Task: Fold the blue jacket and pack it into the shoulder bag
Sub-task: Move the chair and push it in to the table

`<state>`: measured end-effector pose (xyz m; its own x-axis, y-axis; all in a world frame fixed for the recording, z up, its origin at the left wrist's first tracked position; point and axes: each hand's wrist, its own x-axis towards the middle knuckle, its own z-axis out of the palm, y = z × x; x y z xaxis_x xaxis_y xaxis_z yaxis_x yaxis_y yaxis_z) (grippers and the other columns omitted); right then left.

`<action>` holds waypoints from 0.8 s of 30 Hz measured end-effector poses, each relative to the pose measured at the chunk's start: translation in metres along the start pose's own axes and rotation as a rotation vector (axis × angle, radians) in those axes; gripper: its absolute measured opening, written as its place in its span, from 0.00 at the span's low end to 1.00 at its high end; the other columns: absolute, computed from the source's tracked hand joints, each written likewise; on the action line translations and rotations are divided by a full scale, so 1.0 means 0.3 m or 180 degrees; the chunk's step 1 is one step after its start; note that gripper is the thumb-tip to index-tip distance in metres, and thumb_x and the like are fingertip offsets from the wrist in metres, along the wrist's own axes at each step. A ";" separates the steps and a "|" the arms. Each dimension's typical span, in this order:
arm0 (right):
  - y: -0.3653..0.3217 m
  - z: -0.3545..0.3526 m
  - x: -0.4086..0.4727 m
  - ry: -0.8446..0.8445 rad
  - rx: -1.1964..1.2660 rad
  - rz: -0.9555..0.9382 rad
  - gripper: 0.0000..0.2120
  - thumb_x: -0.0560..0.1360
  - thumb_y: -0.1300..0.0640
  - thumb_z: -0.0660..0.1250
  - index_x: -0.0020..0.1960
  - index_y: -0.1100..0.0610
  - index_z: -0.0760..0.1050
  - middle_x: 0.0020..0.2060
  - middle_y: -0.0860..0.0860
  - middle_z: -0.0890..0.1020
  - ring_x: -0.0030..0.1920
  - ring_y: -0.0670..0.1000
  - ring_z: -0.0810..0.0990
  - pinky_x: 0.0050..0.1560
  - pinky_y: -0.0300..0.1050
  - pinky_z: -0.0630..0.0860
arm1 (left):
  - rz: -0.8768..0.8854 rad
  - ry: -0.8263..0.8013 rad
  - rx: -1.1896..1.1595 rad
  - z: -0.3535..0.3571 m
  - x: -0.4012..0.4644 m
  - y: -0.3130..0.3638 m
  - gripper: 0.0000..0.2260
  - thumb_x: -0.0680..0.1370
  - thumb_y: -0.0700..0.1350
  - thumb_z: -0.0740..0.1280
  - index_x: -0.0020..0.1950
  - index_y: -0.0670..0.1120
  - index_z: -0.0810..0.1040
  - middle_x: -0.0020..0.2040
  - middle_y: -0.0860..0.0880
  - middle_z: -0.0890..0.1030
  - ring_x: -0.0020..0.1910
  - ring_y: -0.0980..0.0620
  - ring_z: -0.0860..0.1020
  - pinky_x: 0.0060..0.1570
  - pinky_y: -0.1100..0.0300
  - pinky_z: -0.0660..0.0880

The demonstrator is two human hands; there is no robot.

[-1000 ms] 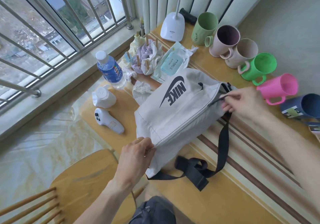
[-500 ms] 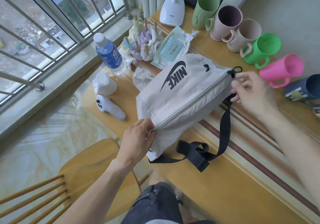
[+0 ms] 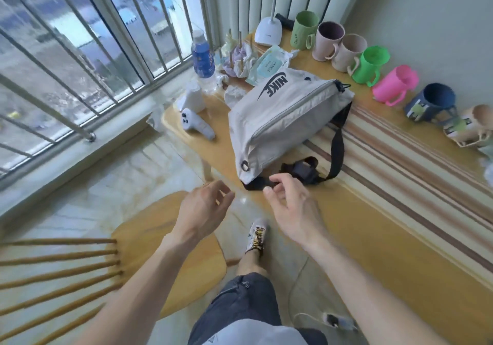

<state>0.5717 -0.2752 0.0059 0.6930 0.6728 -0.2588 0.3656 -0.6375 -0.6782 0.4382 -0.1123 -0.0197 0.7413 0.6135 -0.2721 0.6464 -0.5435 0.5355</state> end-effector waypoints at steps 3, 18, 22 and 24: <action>-0.028 0.082 -0.259 -0.0041 -0.0084 -0.0116 0.16 0.82 0.42 0.57 0.65 0.48 0.71 0.55 0.48 0.79 0.54 0.50 0.80 0.55 0.52 0.77 | 0.0060 0.0044 0.0039 -0.007 -0.291 -0.066 0.12 0.82 0.56 0.64 0.52 0.49 0.81 0.40 0.56 0.80 0.42 0.49 0.82 0.43 0.52 0.80; -0.501 0.560 -1.154 -0.0445 0.0567 -0.0590 0.13 0.81 0.42 0.61 0.60 0.46 0.75 0.53 0.47 0.81 0.52 0.47 0.81 0.53 0.50 0.80 | -0.0783 0.0610 0.0111 -0.465 -1.363 -0.459 0.12 0.83 0.58 0.63 0.55 0.52 0.81 0.47 0.53 0.86 0.41 0.51 0.86 0.42 0.54 0.83; -0.682 0.759 -1.290 -0.0525 0.0756 -0.0705 0.09 0.81 0.46 0.64 0.58 0.48 0.77 0.51 0.46 0.81 0.50 0.46 0.81 0.52 0.49 0.80 | -0.0898 0.0906 0.0164 -0.561 -1.548 -0.648 0.12 0.83 0.58 0.62 0.56 0.53 0.80 0.50 0.53 0.87 0.48 0.51 0.85 0.48 0.55 0.79; -0.787 0.880 -1.351 -0.0525 0.0886 -0.0751 0.08 0.80 0.47 0.65 0.56 0.48 0.77 0.48 0.43 0.81 0.49 0.46 0.82 0.51 0.50 0.81 | -0.1062 0.0982 0.0110 -0.616 -1.651 -0.778 0.12 0.83 0.58 0.60 0.58 0.55 0.79 0.52 0.53 0.86 0.53 0.50 0.83 0.51 0.52 0.77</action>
<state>0.0406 -0.2983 0.0893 0.4928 0.8543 -0.1653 0.3048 -0.3474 -0.8868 -0.1132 -0.1834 0.1379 0.4062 0.8975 -0.1716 0.8503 -0.3025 0.4306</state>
